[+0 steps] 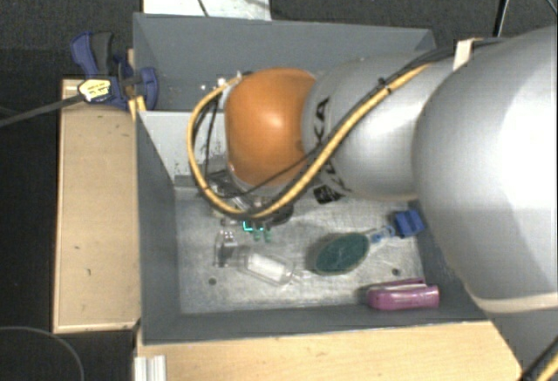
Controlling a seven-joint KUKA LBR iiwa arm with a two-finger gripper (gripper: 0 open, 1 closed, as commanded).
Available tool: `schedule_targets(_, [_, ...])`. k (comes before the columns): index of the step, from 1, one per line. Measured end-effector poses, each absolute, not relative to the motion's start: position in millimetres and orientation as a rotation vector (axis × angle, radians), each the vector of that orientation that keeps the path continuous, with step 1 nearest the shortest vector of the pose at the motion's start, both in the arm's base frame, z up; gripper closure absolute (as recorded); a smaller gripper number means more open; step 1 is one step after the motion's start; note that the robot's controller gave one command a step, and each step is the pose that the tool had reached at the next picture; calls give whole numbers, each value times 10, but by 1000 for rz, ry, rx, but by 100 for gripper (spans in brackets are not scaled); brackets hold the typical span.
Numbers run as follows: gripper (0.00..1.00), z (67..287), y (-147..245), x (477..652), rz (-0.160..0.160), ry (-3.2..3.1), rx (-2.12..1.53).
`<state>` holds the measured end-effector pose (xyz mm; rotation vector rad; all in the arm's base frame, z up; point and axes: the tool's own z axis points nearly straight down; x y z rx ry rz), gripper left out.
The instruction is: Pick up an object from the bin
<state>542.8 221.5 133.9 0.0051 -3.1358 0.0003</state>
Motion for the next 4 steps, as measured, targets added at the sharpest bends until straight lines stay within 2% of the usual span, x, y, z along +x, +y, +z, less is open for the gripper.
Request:
schedule_targets(1, [0, 1233, 1682, 5705, 1, -3134, -241])
schedule_targets(2, [0, 912, 1557, 5948, -24, -3129, -325])
schedule_targets(3, [100, 938, 1562, 5979, -31, -3144, -329])
schedule_targets(4, [0, 889, 1577, 5903, -21, -3114, -320])
